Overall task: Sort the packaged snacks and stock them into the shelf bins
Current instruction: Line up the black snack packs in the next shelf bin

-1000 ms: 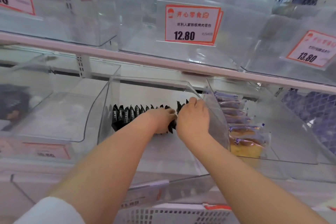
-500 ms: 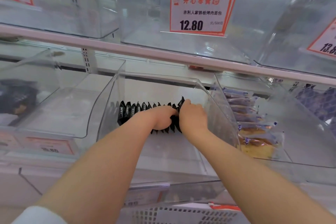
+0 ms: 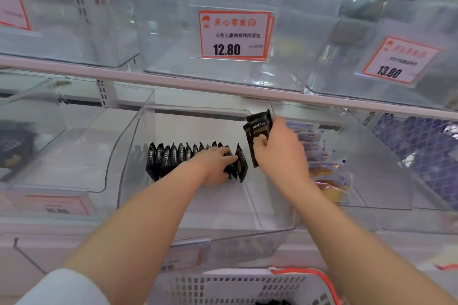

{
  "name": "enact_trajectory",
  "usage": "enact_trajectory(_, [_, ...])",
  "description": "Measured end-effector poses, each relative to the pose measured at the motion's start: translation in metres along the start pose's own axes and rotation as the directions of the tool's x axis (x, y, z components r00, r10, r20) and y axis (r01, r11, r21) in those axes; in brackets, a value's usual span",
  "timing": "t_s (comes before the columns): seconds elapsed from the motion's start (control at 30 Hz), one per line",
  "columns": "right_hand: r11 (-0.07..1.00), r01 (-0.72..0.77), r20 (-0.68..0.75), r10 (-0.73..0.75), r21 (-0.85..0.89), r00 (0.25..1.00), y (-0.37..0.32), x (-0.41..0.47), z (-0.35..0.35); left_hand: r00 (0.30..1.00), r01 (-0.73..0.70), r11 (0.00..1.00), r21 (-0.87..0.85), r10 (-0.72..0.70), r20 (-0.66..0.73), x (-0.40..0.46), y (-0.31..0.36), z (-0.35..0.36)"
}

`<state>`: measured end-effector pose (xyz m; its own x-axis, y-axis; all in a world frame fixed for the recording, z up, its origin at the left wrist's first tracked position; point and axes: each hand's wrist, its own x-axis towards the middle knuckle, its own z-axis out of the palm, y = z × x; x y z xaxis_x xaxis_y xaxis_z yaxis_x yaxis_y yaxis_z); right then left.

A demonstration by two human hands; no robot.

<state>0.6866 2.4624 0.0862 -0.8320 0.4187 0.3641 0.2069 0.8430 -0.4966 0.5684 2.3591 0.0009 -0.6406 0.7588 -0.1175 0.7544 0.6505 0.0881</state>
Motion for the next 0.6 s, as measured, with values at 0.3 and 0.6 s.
enact_trajectory(0.3, [0.987,0.103,0.086,-0.093,-0.123,0.992,0.004,-0.018,-0.010,0.976,0.155,0.985,0.075,-0.141,-0.165,0.024,0.038,0.009])
enact_trajectory(0.6, [0.942,0.205,0.056,-0.197,-0.267,0.979,0.011,-0.018,0.002,0.953,0.211,0.972,0.105,-0.181,-0.243,0.029,0.013,0.006])
